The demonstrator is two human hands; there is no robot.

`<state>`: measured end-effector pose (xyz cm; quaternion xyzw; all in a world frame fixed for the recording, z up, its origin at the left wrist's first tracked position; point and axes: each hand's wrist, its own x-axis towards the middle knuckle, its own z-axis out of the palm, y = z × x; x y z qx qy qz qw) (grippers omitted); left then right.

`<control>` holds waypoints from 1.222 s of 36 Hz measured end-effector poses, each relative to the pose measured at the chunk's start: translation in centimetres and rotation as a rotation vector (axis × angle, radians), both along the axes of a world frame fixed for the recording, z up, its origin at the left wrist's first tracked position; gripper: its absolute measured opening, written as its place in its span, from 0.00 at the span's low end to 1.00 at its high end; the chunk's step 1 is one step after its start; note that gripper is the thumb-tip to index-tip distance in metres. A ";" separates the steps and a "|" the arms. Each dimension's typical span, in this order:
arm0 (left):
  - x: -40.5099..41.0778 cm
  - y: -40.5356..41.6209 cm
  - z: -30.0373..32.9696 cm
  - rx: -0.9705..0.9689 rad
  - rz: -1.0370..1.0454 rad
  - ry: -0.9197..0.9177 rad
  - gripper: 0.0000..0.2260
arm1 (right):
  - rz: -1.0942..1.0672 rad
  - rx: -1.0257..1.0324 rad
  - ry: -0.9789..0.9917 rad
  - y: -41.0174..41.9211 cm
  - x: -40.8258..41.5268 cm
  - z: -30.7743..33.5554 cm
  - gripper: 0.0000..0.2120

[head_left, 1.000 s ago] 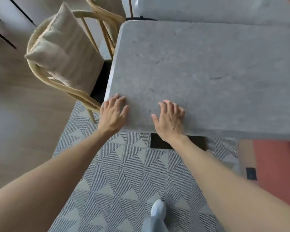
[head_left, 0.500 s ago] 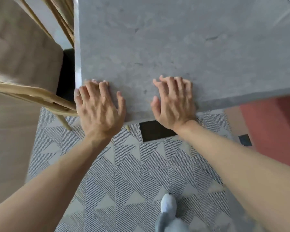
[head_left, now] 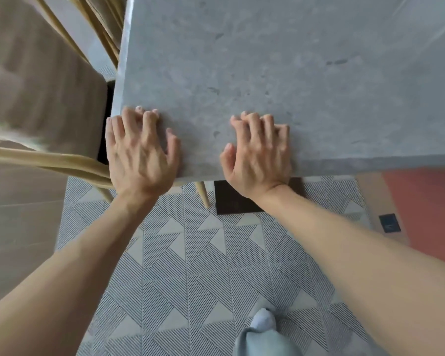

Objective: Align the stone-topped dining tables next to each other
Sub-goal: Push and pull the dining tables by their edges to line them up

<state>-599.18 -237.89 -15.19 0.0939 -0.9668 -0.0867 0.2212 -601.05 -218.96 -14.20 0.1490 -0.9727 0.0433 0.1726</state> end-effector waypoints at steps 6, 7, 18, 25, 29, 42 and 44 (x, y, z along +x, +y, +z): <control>-0.1 -0.2 0.1 0.020 -0.016 0.011 0.18 | 0.000 0.007 0.009 -0.1 -0.3 0.0 0.23; -0.1 -0.3 0.2 0.028 -0.018 0.009 0.18 | -0.001 0.008 0.006 -0.1 -0.2 0.1 0.23; -0.2 -0.7 0.1 0.001 -0.047 -0.011 0.17 | -0.009 0.036 -0.003 -0.2 0.0 0.1 0.23; -0.3 -0.8 0.1 -0.051 -0.051 -0.073 0.18 | -0.056 0.076 -0.075 -0.4 0.1 0.4 0.24; 0.0 -0.9 2.4 -0.108 -0.154 -0.302 0.22 | -0.110 0.149 -0.225 -0.7 0.7 2.5 0.24; -1.9 0.1 19.6 0.103 -0.388 -0.934 0.26 | -0.059 -0.006 -0.919 6.6 3.6 20.1 0.23; -4.1 2.3 22.3 0.156 -0.428 -0.864 0.24 | -0.126 -0.053 -0.898 9.9 2.7 23.7 0.23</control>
